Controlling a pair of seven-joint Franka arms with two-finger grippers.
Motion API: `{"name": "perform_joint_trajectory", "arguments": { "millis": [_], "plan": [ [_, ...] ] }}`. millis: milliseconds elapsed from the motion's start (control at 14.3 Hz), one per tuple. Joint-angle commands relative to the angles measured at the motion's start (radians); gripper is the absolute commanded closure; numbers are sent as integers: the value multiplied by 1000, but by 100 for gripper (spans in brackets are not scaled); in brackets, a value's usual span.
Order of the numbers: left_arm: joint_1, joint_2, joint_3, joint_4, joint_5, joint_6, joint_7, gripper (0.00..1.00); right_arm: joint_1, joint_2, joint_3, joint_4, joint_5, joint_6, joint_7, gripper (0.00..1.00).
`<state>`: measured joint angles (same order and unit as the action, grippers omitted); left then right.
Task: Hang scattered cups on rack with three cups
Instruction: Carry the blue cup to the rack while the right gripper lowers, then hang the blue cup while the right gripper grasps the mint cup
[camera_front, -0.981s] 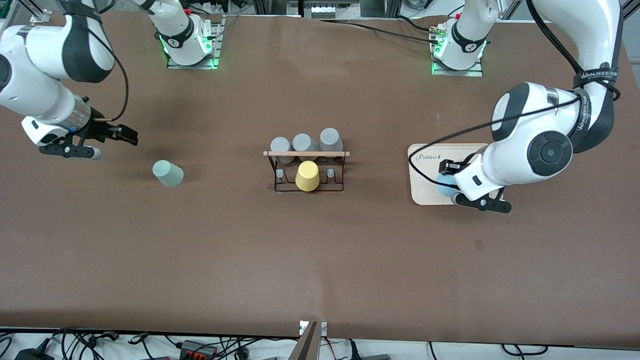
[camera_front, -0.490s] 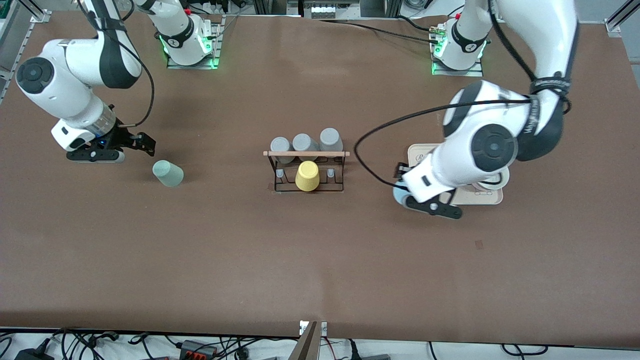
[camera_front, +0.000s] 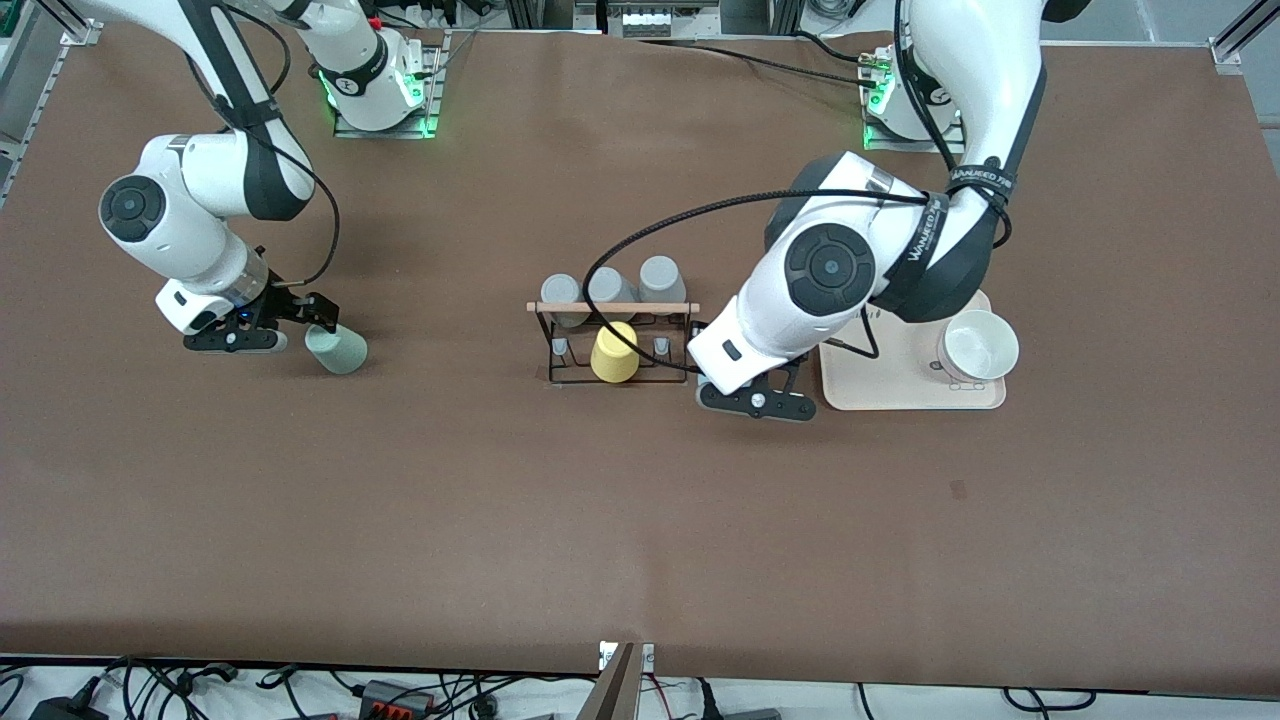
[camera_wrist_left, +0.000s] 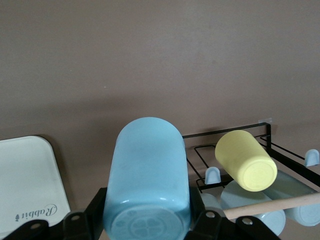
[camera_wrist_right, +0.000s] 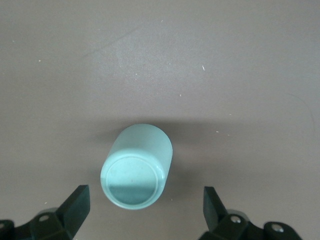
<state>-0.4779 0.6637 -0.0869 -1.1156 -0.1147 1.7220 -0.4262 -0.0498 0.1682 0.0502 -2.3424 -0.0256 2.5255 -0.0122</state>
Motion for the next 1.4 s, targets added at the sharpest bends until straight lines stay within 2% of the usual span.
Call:
{"name": "perform_joint_trajectory", "arguments": {
  "millis": [0,420,1331],
  "plan": [
    [-45,27,9,51,-11,-18,-25,71,-1,19,0,2,-11,19,-15,0],
    [-129,54,10,42,1,-12,-19,71,4,63,0,0,-11,74,-17,0],
    [-160,112,10,37,27,-12,-14,68,21,93,3,2,-11,93,-15,0]
  ]
}}
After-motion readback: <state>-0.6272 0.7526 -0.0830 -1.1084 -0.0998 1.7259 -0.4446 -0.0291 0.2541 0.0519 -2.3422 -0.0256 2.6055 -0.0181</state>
